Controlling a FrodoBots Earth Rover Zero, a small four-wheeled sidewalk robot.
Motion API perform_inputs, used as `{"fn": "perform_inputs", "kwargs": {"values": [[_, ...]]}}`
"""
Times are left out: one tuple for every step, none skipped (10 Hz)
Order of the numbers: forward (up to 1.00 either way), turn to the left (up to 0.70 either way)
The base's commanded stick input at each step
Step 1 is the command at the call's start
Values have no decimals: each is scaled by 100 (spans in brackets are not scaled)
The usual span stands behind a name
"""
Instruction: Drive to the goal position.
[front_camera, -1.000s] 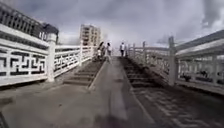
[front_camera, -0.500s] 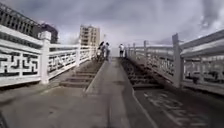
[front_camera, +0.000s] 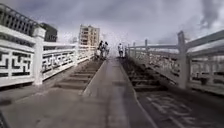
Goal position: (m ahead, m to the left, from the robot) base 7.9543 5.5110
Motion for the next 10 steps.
{"fn": "perform_inputs", "kwargs": {"values": [[45,0],[59,0],[57,0],[45,0],[45,0],[45,0],[45,0],[45,0],[45,0],[45,0]]}}
